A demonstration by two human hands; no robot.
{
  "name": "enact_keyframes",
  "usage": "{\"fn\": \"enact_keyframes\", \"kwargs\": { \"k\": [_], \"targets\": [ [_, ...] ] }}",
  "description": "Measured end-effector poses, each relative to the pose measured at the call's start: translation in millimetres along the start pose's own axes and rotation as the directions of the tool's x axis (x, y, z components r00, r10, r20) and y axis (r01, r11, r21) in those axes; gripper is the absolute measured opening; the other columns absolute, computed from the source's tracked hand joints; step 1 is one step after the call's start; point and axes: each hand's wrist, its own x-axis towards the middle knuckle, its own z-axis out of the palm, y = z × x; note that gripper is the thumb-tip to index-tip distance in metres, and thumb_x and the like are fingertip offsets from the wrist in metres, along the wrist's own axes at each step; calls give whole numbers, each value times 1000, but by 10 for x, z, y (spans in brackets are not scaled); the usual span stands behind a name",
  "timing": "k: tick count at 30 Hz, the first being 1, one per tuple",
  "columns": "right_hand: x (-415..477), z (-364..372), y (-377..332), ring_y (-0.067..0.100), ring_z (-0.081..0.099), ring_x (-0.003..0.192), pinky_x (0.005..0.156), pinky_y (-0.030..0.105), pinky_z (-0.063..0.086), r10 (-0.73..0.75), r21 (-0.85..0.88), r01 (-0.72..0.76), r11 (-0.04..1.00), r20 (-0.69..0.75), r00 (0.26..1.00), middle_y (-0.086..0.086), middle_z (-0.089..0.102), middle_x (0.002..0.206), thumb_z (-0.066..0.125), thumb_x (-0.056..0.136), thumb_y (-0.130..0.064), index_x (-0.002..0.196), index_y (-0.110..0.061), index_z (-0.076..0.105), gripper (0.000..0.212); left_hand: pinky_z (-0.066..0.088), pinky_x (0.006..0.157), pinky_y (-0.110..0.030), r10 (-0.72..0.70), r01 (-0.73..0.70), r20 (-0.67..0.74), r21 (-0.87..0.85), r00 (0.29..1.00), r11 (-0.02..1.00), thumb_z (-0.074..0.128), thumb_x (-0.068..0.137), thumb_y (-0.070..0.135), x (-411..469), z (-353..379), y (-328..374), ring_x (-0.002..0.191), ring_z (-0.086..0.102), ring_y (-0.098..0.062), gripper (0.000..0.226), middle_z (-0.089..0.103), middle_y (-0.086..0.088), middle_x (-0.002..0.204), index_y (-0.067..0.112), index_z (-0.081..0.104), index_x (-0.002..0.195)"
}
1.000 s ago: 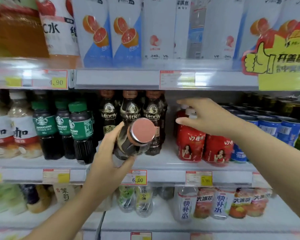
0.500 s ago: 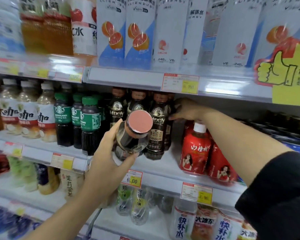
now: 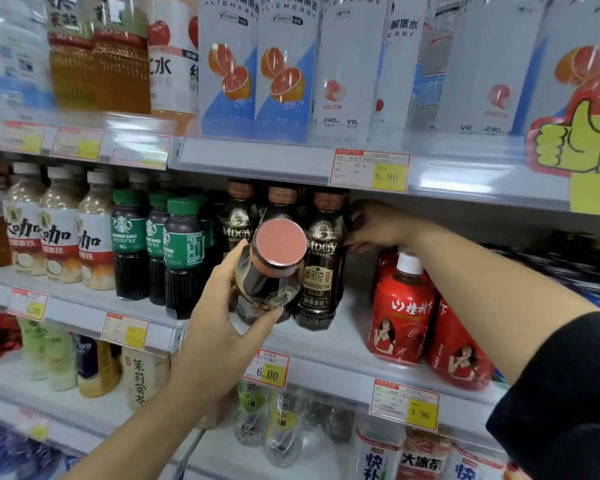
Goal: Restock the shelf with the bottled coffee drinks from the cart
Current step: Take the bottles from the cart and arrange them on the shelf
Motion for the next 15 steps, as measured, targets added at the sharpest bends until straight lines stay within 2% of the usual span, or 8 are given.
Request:
{"fn": "enact_keyframes", "kwargs": {
  "k": [2, 4, 6, 8, 10, 13, 14, 15],
  "targets": [
    [14, 10, -1, 23, 65, 77, 76, 28, 55, -2, 3, 2, 1000, -4, 1000, 15, 64, 93, 66, 84, -4, 82, -25, 53, 25, 35, 91, -2, 4, -4, 16, -12, 1000, 1000, 72, 76, 12, 6, 11, 2, 119, 45, 9, 79, 47, 17, 131, 43, 27, 133],
    [33, 7, 17, 18, 67, 71, 75, 29, 56, -12, 10, 12, 1000, -7, 1000, 10, 67, 84, 66, 83, -3, 81, -25, 54, 25, 34, 92, -3, 6, -5, 32, -11, 999, 1000, 71, 75, 19, 6, 22, 5, 120, 44, 10, 77, 46, 24, 130, 48, 27, 132],
    [33, -5, 35, 4, 65, 57, 65, 22, 57, -23, 23, 23, 999, -4, 1000, -3, 68, 66, 67, 82, -1, 79, -24, 54, 26, 34, 93, -4, 10, -11, 49, 12, 999, 1000, 72, 76, 18, 13, 29, -4, 123, 42, 9, 81, 43, 32, 130, 56, 25, 131],
    [3, -34, 37, -5, 62, 53, 54, 11, 52, -46, -3, 46, 999, -17, 999, -13, 65, 54, 68, 79, 3, 79, -24, 54, 30, 35, 96, -6, 28, -32, 64, 57, 998, 998, 73, 78, 14, 20, 31, -8, 123, 42, 8, 88, 40, 36, 130, 66, 23, 128],
    [-57, -78, 11, -12, 59, 57, 56, 6, 44, -81, -91, 77, 993, -50, 995, -18, 63, 61, 71, 77, 1, 82, -28, 54, 34, 37, 97, -10, 42, -48, 84, 75, 996, 996, 74, 78, 15, 32, 27, 6, 124, 42, 6, 90, 39, 37, 130, 69, 21, 127],
    [-207, -151, -33, -2, 51, 59, 66, 19, 39, -99, -240, 75, 968, -92, 991, -18, 51, 70, 65, 79, -12, 77, -32, 49, 26, 39, 98, -15, 84, -94, 123, 71, 989, 993, 74, 78, 18, 69, 46, 58, 123, 43, 5, 87, 41, 35, 130, 65, 22, 130],
    [-293, -165, -57, -1, 50, 65, 67, 19, 38, -89, -256, 59, 965, -109, 990, -17, 52, 75, 62, 82, -11, 82, -30, 50, 23, 39, 96, -13, 101, -111, 141, 63, 985, 992, 74, 79, 18, 84, 63, 88, 122, 44, 6, 88, 41, 36, 129, 65, 22, 130],
    [-406, -159, -85, 0, 54, 77, 69, 13, 38, -76, -264, 40, 964, -129, 989, -13, 58, 86, 60, 87, -10, 94, -27, 54, 19, 38, 95, -10, 119, -128, 162, 51, 980, 990, 74, 79, 18, 93, 82, 125, 122, 43, 8, 87, 40, 38, 129, 65, 21, 131]
  ]
}}
